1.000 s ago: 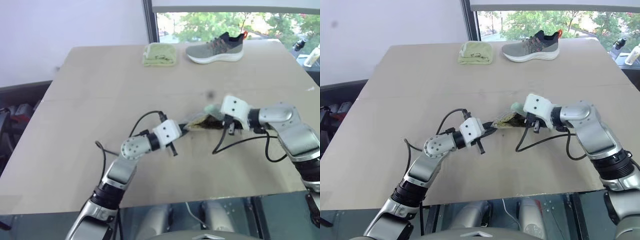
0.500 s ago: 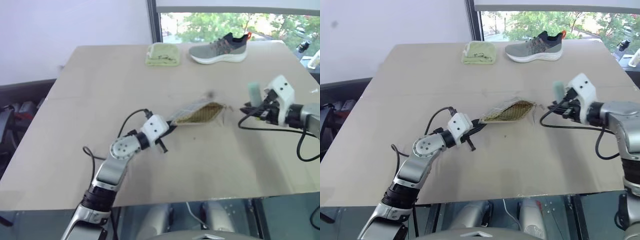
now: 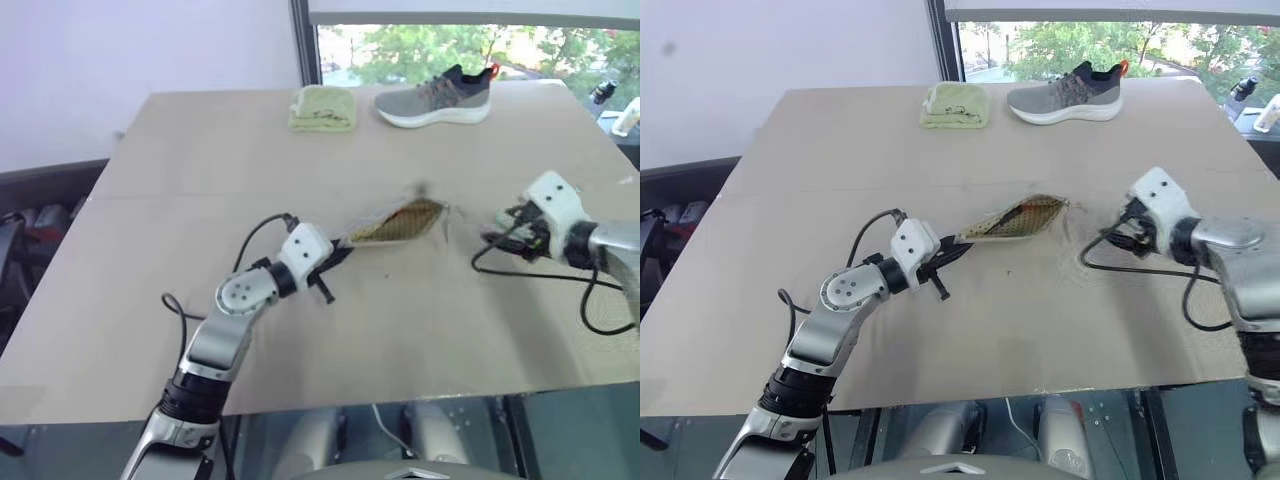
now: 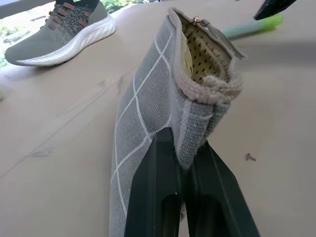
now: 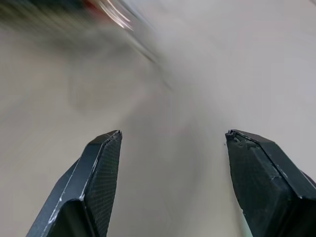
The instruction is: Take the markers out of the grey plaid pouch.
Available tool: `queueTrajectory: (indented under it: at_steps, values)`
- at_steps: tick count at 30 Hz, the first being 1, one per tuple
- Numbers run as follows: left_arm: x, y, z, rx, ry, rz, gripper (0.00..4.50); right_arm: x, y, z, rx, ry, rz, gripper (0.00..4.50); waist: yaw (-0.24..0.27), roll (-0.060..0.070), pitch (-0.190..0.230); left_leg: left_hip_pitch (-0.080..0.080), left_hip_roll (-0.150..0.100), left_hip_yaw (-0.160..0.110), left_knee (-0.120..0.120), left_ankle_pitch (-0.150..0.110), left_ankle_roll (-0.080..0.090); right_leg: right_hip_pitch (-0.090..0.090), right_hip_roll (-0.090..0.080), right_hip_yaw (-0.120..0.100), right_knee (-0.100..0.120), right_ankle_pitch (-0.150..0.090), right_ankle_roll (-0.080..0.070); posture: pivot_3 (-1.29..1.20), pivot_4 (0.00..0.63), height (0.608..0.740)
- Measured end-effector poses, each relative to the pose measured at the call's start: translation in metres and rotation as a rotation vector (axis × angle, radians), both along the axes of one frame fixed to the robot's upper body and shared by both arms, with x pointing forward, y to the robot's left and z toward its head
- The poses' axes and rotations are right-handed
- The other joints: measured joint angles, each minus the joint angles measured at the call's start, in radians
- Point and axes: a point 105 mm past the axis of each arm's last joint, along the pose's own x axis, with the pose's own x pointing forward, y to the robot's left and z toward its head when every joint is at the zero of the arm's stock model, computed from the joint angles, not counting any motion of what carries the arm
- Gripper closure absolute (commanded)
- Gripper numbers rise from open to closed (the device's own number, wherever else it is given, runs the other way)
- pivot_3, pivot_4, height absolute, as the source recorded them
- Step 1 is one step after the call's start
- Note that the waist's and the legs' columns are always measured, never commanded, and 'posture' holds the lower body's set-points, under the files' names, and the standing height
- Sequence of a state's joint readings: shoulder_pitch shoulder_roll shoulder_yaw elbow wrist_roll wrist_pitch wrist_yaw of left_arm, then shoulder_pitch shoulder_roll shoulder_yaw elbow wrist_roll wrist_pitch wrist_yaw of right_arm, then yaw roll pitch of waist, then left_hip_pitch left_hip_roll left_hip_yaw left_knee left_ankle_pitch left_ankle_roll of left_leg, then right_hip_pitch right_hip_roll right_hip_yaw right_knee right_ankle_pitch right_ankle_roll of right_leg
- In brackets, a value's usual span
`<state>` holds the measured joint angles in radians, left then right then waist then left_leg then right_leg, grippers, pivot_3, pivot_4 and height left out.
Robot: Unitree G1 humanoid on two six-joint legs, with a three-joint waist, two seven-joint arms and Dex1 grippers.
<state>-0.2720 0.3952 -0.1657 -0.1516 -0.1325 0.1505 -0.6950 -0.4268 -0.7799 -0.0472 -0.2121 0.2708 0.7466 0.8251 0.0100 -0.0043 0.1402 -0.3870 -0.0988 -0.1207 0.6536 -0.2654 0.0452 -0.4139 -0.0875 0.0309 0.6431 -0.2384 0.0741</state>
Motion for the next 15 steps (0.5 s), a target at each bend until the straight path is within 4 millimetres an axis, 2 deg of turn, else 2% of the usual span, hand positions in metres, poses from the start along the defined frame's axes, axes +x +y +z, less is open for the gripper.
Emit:
queueTrajectory:
  at_steps: [1,4,6,7,12,15]
  values:
    - [-0.001,-0.002,0.001,-0.014,0.012,-0.005,4.33,-0.003,0.02,0.006,0.057,-0.026,0.075,2.0,0.001,0.0,0.0,0.0,0.0,0.0,0.0,0.0,0.0,0.0,0.0,0.0,0.0,0.0,0.0,0.0,0.15,0.74]
    - [-0.003,-0.004,0.004,-0.029,0.019,-0.016,4.33,-0.007,0.042,0.017,0.095,-0.064,0.162,3.27,0.005,0.0,0.0,0.0,-0.001,-0.001,0.001,0.0,0.0,0.0,0.0,-0.001,0.0,0.0,0.0,0.0,0.15,0.74]
    - [-0.004,-0.005,0.005,-0.03,0.026,-0.018,4.33,-0.009,0.055,0.019,0.117,-0.069,0.207,4.27,0.005,0.0,0.0,-0.001,-0.001,-0.001,0.001,0.0,0.0,0.0,0.0,-0.002,0.0,0.0,0.0,0.0,0.15,0.74]
    - [-0.004,-0.005,0.006,-0.031,0.026,-0.021,4.33,-0.01,0.059,0.018,0.124,-0.064,0.221,4.4,0.005,0.0,0.0,-0.001,-0.001,-0.001,0.001,0.0,0.0,0.0,0.0,-0.002,0.0,0.0,0.0,0.0,0.15,0.74]
    - [-0.014,-0.015,0.015,-0.041,0.01,-0.073,4.33,-0.011,0.079,0.013,0.125,-0.041,0.293,4.4,0.002,0.0,0.0,0.0,-0.001,-0.001,0.001,0.0,0.0,0.0,0.0,-0.001,0.0,0.0,0.0,0.0,0.15,0.74]
    - [-0.023,-0.027,0.018,-0.055,0.022,-0.133,4.33,-0.011,0.09,-0.003,0.053,-0.01,0.35,4.4,0.002,0.0,0.0,0.0,-0.001,-0.001,0.001,0.0,0.0,0.0,0.0,-0.001,0.0,0.0,0.0,0.0,0.15,0.74]
